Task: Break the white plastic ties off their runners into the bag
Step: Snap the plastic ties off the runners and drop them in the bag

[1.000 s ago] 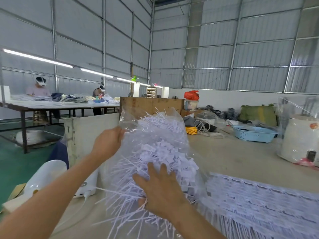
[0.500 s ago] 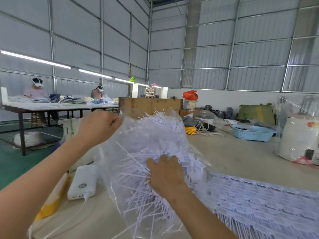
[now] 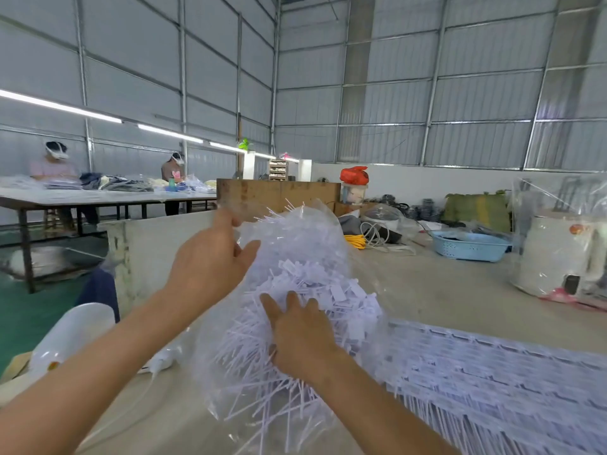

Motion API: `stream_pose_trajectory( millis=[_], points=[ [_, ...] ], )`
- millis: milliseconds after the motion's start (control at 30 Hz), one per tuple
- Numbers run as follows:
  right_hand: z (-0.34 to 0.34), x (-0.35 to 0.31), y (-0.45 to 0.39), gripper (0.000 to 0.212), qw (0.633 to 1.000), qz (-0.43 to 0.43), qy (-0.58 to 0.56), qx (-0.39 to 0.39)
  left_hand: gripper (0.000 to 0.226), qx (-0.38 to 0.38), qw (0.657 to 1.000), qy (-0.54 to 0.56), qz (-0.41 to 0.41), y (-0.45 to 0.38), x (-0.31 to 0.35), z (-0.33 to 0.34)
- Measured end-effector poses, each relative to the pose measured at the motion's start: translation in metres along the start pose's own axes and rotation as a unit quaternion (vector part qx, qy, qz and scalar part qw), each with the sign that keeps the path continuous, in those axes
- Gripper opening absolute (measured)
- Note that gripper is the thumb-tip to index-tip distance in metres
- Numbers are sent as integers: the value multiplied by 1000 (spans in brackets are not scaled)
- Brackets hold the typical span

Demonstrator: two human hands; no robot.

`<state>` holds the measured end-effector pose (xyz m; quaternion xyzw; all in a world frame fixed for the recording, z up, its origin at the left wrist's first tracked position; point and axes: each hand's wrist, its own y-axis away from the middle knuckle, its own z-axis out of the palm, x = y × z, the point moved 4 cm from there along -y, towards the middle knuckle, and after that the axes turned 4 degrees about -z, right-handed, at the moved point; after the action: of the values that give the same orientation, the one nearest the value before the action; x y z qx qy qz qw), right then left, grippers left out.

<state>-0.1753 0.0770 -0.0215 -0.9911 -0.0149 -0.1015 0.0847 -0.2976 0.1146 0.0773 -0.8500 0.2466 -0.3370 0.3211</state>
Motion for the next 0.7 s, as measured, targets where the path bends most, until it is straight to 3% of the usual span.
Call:
stream_pose_trajectory(
  millis=[67, 100, 167, 233, 300, 333, 367, 400, 433, 467, 500, 533, 600, 633, 700],
  points=[
    [-7, 20, 14, 83, 998, -27, -59, 20, 25, 131, 969, -41, 206, 25, 16, -17],
    [-9, 27, 21, 84, 996, -39, -72, 20, 18, 120, 944, 4, 307, 42, 24, -22],
    [-8, 37, 32, 86, 995, -50, -86, 19, 15, -31, 900, 60, 431, 74, 19, -17],
    [-8, 43, 40, 91, 996, -48, -77, 24, 27, -231, 879, 7, 416, 104, -6, 11],
    [-10, 45, 44, 98, 997, -45, -49, 30, 52, -363, 883, 54, 292, 127, -25, 32],
    [-12, 45, 45, 100, 997, -45, -46, 40, 70, -301, 910, 45, 280, 133, -40, 43],
    [-13, 46, 47, 103, 996, -48, -62, 47, 86, -292, 914, 36, 278, 140, -46, 59],
    [-13, 46, 48, 107, 993, -56, -94, 49, 92, -374, 891, -7, 257, 149, -50, 71],
    [-13, 46, 50, 109, 987, -68, -137, 43, 85, -335, 899, -73, 271, 143, -44, 62],
    [-11, 46, 52, 109, 980, -83, -176, 34, 59, -293, 893, -102, 326, 141, -35, 58],
    [-8, 45, 55, 106, 975, -96, -199, 23, 29, -291, 874, -143, 362, 140, -32, 54],
    [-5, 44, 58, 99, 974, -108, -197, 13, 22, -301, 853, -171, 390, 142, -32, 55],
    [5, 44, 60, 82, 984, -111, -140, 3, 43, -285, 854, -216, 379, 139, -31, 62],
    [11, 43, 61, 74, 988, -108, -107, -2, 49, -240, 857, -228, 395, 137, -27, 65],
    [17, 41, 60, 63, 992, -97, -75, -9, 41, -155, 854, -207, 451, 143, -22, 65]
  ],
)
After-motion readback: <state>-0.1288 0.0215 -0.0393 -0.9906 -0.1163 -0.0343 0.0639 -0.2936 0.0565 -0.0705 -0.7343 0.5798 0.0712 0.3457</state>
